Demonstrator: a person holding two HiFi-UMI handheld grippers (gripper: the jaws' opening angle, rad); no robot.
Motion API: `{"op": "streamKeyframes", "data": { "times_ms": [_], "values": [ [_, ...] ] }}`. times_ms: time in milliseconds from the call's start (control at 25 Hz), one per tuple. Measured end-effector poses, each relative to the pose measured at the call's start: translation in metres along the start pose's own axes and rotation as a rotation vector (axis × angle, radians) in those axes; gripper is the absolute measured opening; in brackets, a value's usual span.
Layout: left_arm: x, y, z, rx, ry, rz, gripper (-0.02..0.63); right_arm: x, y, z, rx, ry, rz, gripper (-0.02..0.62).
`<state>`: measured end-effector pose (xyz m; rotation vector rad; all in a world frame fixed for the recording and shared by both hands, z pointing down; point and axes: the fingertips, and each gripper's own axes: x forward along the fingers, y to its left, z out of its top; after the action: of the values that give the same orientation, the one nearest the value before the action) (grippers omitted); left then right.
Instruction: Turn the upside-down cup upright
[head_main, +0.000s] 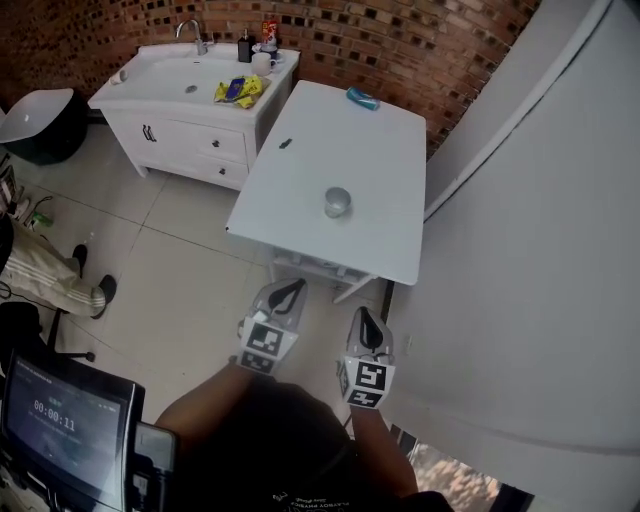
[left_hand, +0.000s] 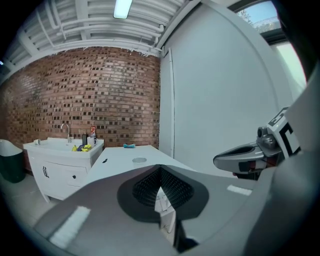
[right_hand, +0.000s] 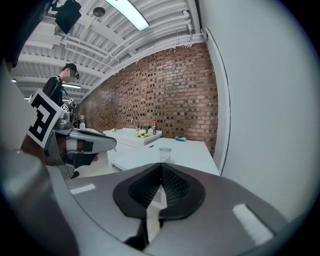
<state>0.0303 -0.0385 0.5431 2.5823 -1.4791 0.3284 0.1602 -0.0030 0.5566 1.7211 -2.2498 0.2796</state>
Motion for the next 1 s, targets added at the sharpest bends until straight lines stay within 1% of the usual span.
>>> {"op": "streamKeyframes", "data": {
  "times_ms": [80, 160, 480, 680, 1000],
  "values": [
    [-0.013, -0.01, -0.002, 0.002, -0.007, 0.007, -0.005, -0.016, 0.001, 0.001, -0.008, -0.033, -0.005, 0.012],
    [-0.027, -0.019, -0.004, 0.003, -0.009, 0.013, -0.005, -0.031, 0.004, -0.002, -0.007, -0.042, -0.001, 0.012],
    [-0.082, -0.059, -0.015, 0.046, -0.007, 0.024, -0.005, -0.082, 0.012, -0.029, 0.019, -0.024, 0.011, 0.012],
    [-0.114, -0.077, -0.023, 0.045, 0.001, 0.047, -0.005, -0.109, 0.017, -0.04, 0.026, -0.016, 0.026, 0.012],
    [-0.145, -0.098, -0.021, 0.075, 0.018, 0.02, -0.005, -0.133, 0.043, -0.049, 0.058, 0.002, 0.062, 0.012]
  ]
}}
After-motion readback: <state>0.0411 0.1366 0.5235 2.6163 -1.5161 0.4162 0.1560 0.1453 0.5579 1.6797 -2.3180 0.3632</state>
